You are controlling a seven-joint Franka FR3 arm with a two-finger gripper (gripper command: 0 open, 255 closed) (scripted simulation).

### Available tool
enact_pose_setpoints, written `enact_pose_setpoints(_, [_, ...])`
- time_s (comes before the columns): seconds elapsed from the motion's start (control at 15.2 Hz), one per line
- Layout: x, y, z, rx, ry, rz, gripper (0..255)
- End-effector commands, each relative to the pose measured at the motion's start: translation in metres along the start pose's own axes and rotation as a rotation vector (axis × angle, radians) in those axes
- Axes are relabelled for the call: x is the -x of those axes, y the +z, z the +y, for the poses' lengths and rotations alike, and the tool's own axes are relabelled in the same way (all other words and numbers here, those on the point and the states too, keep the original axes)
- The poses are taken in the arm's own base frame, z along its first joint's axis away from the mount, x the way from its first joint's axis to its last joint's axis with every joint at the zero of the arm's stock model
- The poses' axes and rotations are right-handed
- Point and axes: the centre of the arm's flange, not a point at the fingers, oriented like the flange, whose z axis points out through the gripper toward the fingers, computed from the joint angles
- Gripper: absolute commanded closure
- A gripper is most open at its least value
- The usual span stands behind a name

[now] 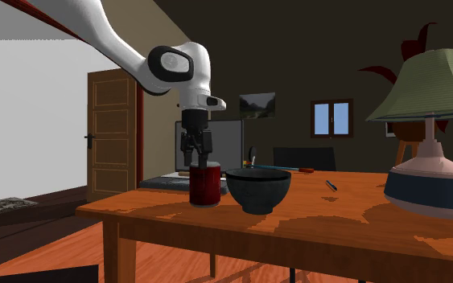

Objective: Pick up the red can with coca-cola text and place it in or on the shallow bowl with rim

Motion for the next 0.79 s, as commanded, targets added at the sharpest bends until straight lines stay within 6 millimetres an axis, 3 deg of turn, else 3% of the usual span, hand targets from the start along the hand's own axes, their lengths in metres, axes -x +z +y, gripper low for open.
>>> enact_pose_setpoints(0.0, [0.0001, 0.0042, 0.0, 0.0, 0.0, 0.001, 0])
enact_pose_setpoints(0.4, [0.0, 0.0042, 0.0, 0.0, 0.0, 0.0, 0])
enact_pose_setpoints(0.46, [0.0, 0.0042, 0.0, 0.0, 0.0, 0.0, 255])
enact_pose_setpoints(0.73, [0.0002, 0.0041, -0.0002, 0.0, 0.0, 0.0, 255])
